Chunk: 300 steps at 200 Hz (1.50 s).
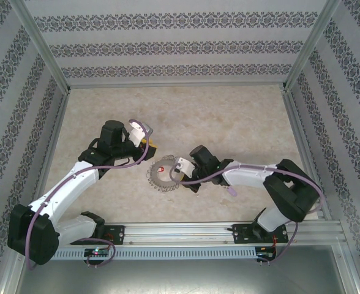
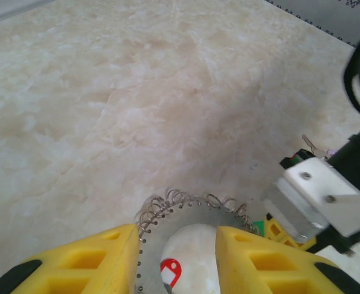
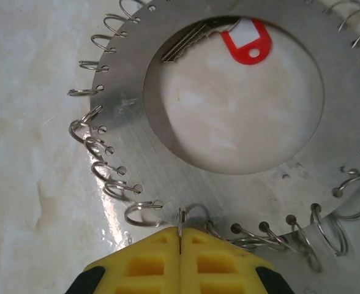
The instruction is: Put the keys on the keyring
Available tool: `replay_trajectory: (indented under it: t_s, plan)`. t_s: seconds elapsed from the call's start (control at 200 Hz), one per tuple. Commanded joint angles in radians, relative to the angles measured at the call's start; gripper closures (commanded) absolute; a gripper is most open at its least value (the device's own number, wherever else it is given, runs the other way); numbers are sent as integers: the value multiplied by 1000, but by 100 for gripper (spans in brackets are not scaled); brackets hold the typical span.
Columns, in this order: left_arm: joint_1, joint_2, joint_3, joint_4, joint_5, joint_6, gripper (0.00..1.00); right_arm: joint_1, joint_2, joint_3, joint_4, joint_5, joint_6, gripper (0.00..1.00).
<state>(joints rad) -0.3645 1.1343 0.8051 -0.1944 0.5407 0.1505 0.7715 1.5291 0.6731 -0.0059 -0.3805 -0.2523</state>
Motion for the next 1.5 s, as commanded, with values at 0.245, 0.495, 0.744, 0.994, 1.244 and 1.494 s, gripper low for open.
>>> replay_trajectory:
  t_s: [0.245,0.495,0.744,0.994,1.244,1.494]
  plan:
    - [4,-69,-9,88,74,62,61,-19,-323,-29,30,81,-187,100]
    - [-5,-112,23,43,244,211,58,-136,-446,119,-231,-187,-342,100]
    - [-64,-68,76,-34,327,349,57,-176,-350,309,-496,-351,-448,100]
    - [-141,-1,110,-80,327,412,55,-169,-281,375,-557,-364,-486,100]
    - [-180,55,121,-78,325,452,53,-143,-259,378,-530,-341,-466,100]
    - [-218,97,89,12,338,421,54,-130,-242,376,-500,-314,-439,100]
